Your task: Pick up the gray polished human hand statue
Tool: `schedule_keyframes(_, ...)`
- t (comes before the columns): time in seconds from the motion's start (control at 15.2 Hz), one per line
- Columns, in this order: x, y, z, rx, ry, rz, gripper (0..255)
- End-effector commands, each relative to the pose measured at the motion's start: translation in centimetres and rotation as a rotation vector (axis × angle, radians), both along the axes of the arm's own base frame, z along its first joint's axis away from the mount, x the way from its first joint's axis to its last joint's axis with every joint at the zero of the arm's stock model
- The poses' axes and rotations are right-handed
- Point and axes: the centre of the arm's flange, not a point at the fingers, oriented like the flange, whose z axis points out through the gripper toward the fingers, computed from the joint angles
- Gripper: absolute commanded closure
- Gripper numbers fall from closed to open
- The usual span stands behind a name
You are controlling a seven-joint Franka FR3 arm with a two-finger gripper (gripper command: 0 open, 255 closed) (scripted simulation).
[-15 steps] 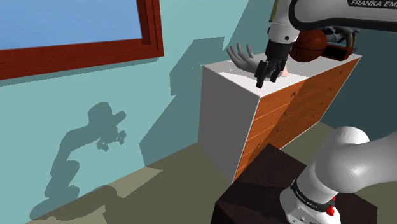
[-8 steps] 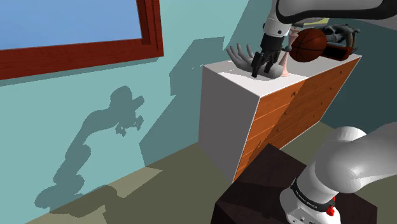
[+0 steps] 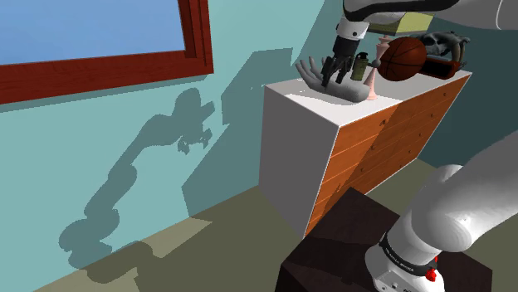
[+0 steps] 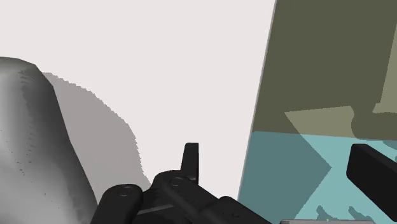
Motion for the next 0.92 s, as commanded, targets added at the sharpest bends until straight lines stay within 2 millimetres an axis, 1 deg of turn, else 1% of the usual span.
schedule_keyframes(0.0, 1.8, -1.9, 0.1, 0.006, -0.009, 0.008, 0)
schedule_keyframes(0.86, 13.2, -14.6, 0.8, 0.054, -0.072, 0.048, 0)
